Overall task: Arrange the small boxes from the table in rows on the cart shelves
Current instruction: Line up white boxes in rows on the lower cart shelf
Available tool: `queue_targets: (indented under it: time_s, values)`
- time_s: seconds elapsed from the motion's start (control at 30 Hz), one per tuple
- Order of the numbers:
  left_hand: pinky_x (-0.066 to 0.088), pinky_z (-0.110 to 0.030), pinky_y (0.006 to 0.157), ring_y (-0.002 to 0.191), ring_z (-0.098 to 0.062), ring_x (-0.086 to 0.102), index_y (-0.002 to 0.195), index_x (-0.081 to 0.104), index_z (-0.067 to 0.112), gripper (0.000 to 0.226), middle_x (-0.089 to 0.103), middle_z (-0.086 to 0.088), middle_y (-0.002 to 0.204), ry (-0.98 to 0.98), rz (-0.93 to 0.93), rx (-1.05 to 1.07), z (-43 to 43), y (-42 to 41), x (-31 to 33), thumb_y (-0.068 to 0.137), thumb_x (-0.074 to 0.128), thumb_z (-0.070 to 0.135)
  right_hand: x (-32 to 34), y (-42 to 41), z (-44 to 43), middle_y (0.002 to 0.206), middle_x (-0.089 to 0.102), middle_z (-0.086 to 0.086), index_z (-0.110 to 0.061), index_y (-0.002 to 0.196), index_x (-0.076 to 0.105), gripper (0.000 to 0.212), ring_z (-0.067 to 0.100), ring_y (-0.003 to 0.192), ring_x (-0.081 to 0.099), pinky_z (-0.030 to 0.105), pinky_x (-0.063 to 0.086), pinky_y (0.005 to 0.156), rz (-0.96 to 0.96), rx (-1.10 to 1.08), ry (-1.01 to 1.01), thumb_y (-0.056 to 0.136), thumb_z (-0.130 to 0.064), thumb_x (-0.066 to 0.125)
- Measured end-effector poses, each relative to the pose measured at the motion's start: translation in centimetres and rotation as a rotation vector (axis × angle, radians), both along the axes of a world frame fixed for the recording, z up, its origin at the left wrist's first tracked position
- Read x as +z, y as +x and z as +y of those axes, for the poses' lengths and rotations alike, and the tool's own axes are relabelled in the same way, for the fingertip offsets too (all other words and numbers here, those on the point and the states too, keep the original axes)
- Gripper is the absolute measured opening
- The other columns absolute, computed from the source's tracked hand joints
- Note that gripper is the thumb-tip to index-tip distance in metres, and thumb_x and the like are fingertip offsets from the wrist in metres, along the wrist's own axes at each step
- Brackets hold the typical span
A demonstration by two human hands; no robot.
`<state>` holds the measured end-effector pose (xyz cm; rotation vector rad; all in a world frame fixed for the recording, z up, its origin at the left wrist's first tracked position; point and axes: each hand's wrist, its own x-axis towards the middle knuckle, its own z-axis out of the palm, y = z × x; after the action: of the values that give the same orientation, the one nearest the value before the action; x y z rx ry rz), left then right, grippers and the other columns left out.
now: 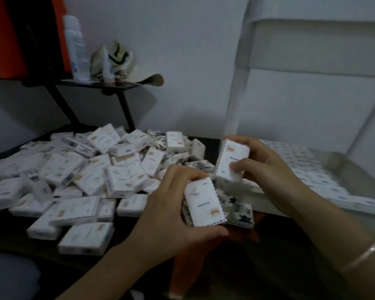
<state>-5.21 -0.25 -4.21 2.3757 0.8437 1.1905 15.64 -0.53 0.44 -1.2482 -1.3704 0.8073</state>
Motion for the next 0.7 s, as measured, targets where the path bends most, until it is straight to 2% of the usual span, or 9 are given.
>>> queue_targets:
  time_s: [0.13,0.2,0.23,0.3,0.37,0.5,0.6,0.67,0.7]
  values:
    - [0.044,-0.01,0.08,0.11,0.003,0.047,0.117,0.047,0.042,0.066,0.044,0.028,0.117,-0.105,-0.042,-0.123,-1.0,5.7,0.9,0.062,0.081,0.055,0.3,5.0,-4.8,0.102,0.072,-0.013,-0.032,0.111,0.066,0.045,0.002,0.093,0.067,0.016,0.054,0.073,-0.107,-0.089,0.02,0.086,0.005,0.058]
    - [0.055,-0.022,0.078,0.107,0.003,0.052,0.117,0.048,0.048,0.061,0.046,0.032,0.116,-0.257,-0.113,-0.189,-1.5,8.3,1.3,0.067,0.083,0.041,0.4,7.4,-6.7,0.102,0.071,-0.019,-0.033,0.111,0.065,0.045,-0.002,0.094,0.066,0.013,0.052,0.072,-0.104,-0.144,0.019,0.087,0.004,0.059]
    - [0.059,-0.029,0.073,0.104,0.001,0.056,0.114,0.049,0.05,0.059,0.049,0.031,0.114,-0.369,-0.146,-0.223,-1.6,9.6,1.6,0.069,0.084,0.032,0.4,8.5,-7.4,0.102,0.07,-0.021,-0.033,0.112,0.064,0.044,-0.003,0.095,0.065,0.012,0.053,0.071,-0.089,-0.176,0.014,0.088,0.003,0.058]
    - [0.061,-0.038,0.065,0.098,-0.007,0.061,0.107,0.051,0.051,0.056,0.056,0.022,0.11,-0.598,-0.134,-0.257,-1.3,12.0,1.9,0.071,0.082,0.02,0.4,10.7,-8.5,0.102,0.071,-0.018,-0.03,0.116,0.063,0.043,-0.001,0.095,0.066,0.015,0.054,0.069,-0.048,-0.245,-0.009,0.089,0.003,0.057]
    - [0.061,-0.044,0.072,0.098,-0.015,0.062,0.103,0.053,0.048,0.055,0.059,0.008,0.11,-0.759,-0.107,-0.273,-0.9,14.3,2.3,0.067,0.082,0.017,0.3,12.6,-9.2,0.108,0.071,-0.009,-0.027,0.117,0.063,0.043,0.007,0.095,0.068,0.018,0.056,0.066,0.004,-0.306,-0.033,0.088,0.004,0.056]
    - [0.056,-0.04,0.088,0.103,-0.02,0.063,0.105,0.06,0.038,0.048,0.063,0.0,0.115,-0.933,-0.177,-0.332,-0.1,18.0,2.9,0.071,0.072,0.005,0.0,15.8,-10.1,0.106,0.072,-0.006,-0.027,0.11,0.066,0.039,0.01,0.092,0.069,0.014,0.051,0.06,0.05,-0.365,-0.053,0.089,0.003,0.054]
    - [0.051,-0.044,0.096,0.104,-0.021,0.065,0.101,0.065,0.04,0.046,0.069,0.002,0.11,-0.97,-0.172,-0.317,0.5,20.0,3.2,0.063,0.071,0.014,0.2,17.9,-10.2,0.105,0.073,-0.005,-0.025,0.105,0.068,0.033,0.011,0.09,0.07,0.018,0.054,0.064,0.064,-0.386,-0.051,0.091,0.0,0.052]
    - [0.053,-0.044,0.093,0.104,-0.022,0.066,0.102,0.067,0.037,0.039,0.07,0.001,0.111,-0.998,-0.197,-0.306,0.9,21.0,3.5,0.068,0.069,0.017,0.4,19.1,-10.0,0.107,0.072,-0.006,-0.026,0.104,0.068,0.031,0.008,0.089,0.07,0.021,0.056,0.071,0.051,-0.429,-0.026,0.092,-0.001,0.053]
    - [0.056,-0.04,0.085,0.102,-0.023,0.066,0.104,0.068,0.034,0.031,0.068,-0.001,0.114,-1.009,-0.222,-0.305,1.0,21.6,3.7,0.078,0.067,0.016,0.5,19.8,-9.9,0.106,0.071,-0.008,-0.028,0.105,0.068,0.03,0.006,0.088,0.069,0.021,0.056,0.073,-0.022,-0.466,-0.005,0.092,-0.004,0.055]
